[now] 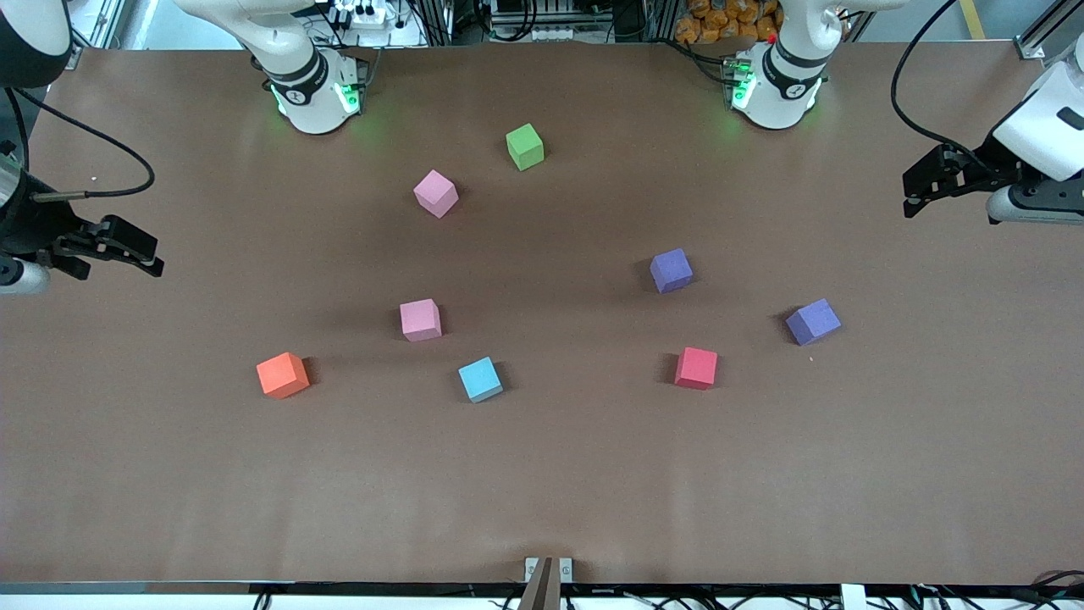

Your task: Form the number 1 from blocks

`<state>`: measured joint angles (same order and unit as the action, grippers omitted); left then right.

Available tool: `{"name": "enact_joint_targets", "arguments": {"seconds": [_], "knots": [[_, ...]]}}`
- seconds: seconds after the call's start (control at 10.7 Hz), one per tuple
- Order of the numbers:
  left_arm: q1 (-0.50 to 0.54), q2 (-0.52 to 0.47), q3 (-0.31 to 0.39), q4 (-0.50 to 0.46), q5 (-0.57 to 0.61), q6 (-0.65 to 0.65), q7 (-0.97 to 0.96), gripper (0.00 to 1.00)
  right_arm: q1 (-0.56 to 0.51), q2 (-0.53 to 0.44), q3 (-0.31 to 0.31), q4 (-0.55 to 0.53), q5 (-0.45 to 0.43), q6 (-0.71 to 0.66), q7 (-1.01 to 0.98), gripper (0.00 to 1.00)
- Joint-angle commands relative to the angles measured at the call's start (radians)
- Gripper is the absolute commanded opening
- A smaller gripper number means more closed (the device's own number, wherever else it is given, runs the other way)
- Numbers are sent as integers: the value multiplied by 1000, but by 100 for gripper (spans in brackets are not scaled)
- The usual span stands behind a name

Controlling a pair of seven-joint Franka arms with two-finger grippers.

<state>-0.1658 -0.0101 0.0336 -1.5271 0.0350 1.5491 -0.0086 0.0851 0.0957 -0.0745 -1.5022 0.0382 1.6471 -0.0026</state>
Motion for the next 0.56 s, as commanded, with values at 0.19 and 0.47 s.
{"name": "enact_joint_targets", "arguments": {"seconds": [0.19,0.47], "knots": [[-4,-8,8,1,-49,-27,-13,100,-28,-10,15,-7,-1,-6,-11,100],[-18,10,-73,-30,-121,-27,-170,100,-36,-10,16,-6,-3,-7,-23,100]]}}
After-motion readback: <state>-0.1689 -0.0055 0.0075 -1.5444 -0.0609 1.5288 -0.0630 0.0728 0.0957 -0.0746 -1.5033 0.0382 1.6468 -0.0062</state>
